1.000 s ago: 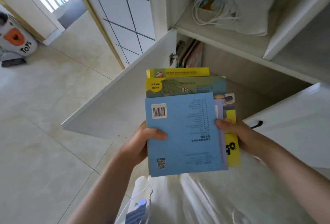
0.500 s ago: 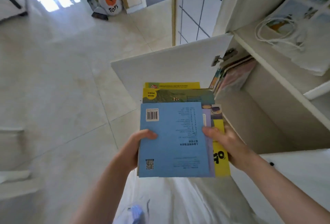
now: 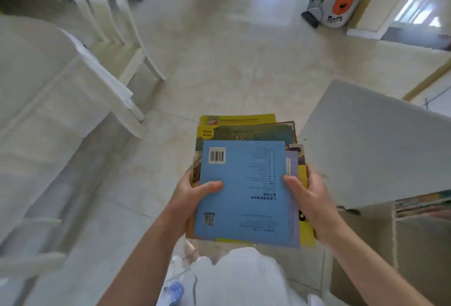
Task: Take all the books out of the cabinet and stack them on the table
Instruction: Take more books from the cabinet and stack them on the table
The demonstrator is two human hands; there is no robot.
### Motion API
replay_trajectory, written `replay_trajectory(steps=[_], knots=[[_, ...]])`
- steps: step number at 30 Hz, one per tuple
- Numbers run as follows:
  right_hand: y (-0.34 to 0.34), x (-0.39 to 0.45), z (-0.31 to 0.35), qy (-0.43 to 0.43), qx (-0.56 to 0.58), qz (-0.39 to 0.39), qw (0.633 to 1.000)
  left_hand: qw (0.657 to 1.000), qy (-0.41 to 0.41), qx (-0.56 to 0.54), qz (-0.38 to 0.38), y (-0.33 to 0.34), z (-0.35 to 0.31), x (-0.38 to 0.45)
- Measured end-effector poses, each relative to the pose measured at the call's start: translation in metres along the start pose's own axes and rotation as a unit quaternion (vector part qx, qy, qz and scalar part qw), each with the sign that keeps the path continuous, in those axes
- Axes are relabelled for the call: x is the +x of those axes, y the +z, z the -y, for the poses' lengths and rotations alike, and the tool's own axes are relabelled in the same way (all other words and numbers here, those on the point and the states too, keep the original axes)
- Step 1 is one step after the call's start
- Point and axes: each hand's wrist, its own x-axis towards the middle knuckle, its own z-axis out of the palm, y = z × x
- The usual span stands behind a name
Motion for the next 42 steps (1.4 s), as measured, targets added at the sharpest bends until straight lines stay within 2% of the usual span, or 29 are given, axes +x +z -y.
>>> replay_trajectory(steps=[7, 22, 30, 42], knots=[[0.131, 0.017, 0.013, 0.029, -0.063, 0.154, 0.986, 0.985, 0.021, -0.094, -0.144, -0.112, 0.008, -0.057], [0.398, 0.022, -0.004, 0.066, -0.151, 0.287, 0.944, 0.933, 0.049, -0.187, -0.304, -0.334, 0.006, -0.127], [0.484, 0.062, 0.003, 0.052, -0.201, 0.319, 0.925, 0.907, 0.054, -0.213, -0.358, -0.399, -0.012, -0.107], [0.622, 0.197, 0.070, 0.023, -0.239, 0.404, 0.883, 0.875, 0.070, -0.233, -0.419, -0.491, -0.112, -0.010]])
